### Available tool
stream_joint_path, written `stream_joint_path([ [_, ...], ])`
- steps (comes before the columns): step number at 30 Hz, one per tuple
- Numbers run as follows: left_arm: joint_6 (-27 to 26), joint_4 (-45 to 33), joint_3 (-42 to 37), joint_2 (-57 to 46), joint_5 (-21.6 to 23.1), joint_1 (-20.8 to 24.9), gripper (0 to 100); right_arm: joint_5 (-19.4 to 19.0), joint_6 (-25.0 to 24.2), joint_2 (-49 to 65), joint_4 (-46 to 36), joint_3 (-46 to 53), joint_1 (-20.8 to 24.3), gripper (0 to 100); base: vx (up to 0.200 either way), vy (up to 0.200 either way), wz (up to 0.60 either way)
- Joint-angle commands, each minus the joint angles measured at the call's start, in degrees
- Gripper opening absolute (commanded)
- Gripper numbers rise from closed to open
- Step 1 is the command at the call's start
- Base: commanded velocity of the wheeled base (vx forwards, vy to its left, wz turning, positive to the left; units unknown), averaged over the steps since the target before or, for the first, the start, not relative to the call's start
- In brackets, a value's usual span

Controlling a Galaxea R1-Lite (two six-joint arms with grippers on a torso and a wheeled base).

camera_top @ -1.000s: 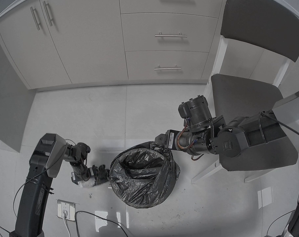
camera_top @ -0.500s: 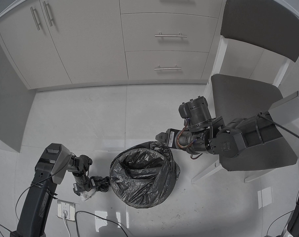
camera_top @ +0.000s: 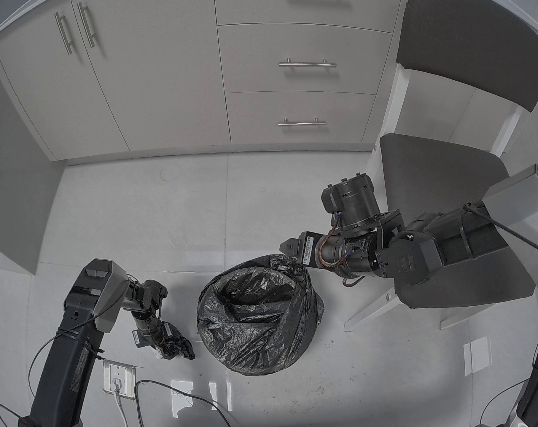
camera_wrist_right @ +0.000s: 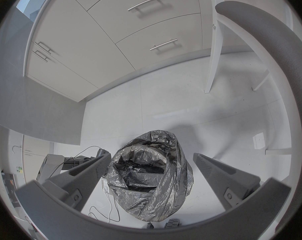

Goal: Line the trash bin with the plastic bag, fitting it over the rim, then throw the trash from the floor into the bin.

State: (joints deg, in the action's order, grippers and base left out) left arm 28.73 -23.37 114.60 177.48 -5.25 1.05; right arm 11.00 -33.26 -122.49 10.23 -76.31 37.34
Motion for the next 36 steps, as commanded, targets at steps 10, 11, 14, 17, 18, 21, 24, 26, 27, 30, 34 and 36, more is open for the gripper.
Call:
stream_joint_path([
  [10,4.5,-16.4,0.0,-11.5,-1.5,0.0,0,-0.1,0.1,3.8,-0.8,1.1,0.0,100,0.0,0.0,0.0],
  [11,4.5,-16.7,0.0,-12.1,-1.4,0.0,0,-0.1,0.1,4.0,-0.8,1.3,0.0,100,0.0,0.0,0.0],
  [14,4.9,-21.2,0.0,-20.9,1.4,-0.1,0,-0.1,0.1,6.7,-0.8,2.7,0.1,100,0.0,0.0,0.0],
  [17,5.7,-24.5,0.0,-27.5,4.2,0.0,0,-0.1,0.1,8.2,-0.7,3.8,0.0,100,0.0,0.0,0.0],
  [18,6.2,-25.9,0.0,-29.7,4.8,0.1,0,-0.1,0.1,8.7,-0.6,4.2,0.1,100,0.0,0.0,0.0],
  [21,6.6,-29.1,0.0,-35.5,7.0,1.1,0,-0.1,0.0,9.9,-0.5,5.1,0.1,100,0.0,0.0,0.0],
  [24,6.7,-30.6,0.0,-40.5,9.2,2.0,0,-0.2,-0.1,11.2,-0.2,5.9,0.1,100,0.0,0.0,0.0],
  [26,6.3,-31.7,0.0,-44.9,10.5,4.0,0,-0.3,-0.1,12.5,-0.2,6.7,0.0,100,0.0,0.0,0.0],
  [27,6.2,-32.2,0.0,-45.8,10.7,4.7,0,-0.4,0.0,12.8,-0.3,6.9,0.0,100,0.0,0.0,0.0],
  [30,5.4,-35.2,0.0,-49.3,11.0,9.1,0,-0.6,0.1,14.1,-0.3,7.8,-0.2,100,0.0,0.0,0.0],
  [34,4.7,-38.9,0.0,-51.3,10.8,14.9,0,-0.6,0.1,15.2,-0.2,8.0,-0.2,100,0.0,0.0,0.0],
  [36,4.7,-40.1,0.0,-51.6,10.5,18.9,0,-0.6,0.1,15.7,-0.2,8.0,-0.3,100,0.0,0.0,0.0],
])
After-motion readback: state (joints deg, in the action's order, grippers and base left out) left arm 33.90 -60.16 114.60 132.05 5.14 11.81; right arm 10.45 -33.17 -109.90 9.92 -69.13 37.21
